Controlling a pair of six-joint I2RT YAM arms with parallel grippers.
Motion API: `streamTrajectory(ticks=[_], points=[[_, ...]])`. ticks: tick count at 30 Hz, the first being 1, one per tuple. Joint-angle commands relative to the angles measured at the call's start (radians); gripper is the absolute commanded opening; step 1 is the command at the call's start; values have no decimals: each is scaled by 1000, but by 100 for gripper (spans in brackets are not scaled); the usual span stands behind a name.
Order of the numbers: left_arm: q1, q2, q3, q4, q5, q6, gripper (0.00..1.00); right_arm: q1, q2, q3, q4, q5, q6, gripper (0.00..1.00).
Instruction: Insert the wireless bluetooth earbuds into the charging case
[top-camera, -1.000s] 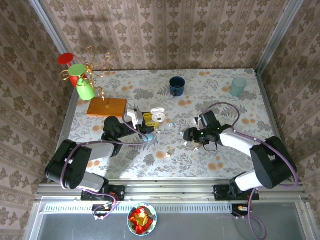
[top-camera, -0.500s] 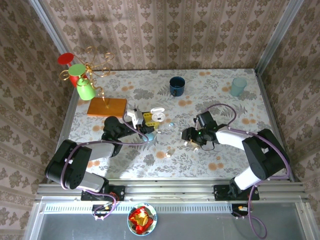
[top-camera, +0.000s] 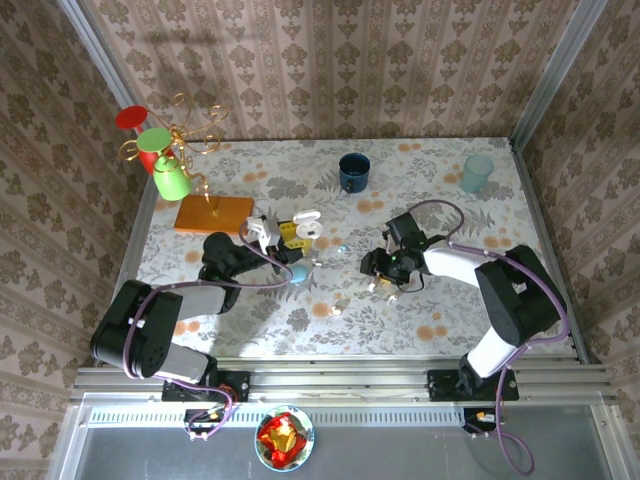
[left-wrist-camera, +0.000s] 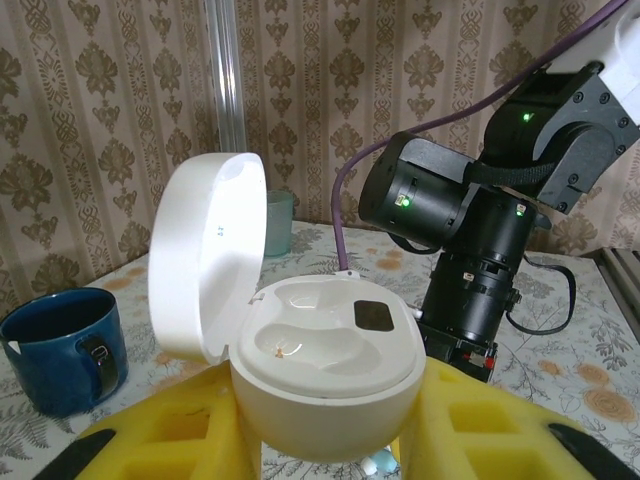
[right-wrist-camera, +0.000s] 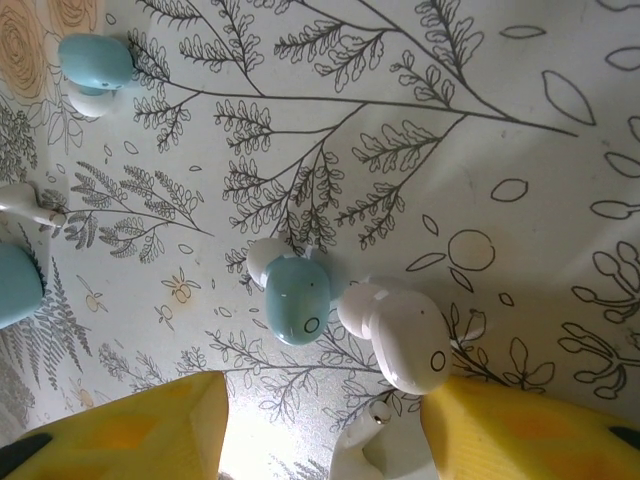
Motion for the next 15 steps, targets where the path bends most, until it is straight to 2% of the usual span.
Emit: streamTrajectory(ticks=[1,15], points=[[10,-12,-6,25,2,21,34,-3,39,44,70,108,-28,56],[17,-10,-8,25,10,21,34,-16,68,105,58,145,-34,52]])
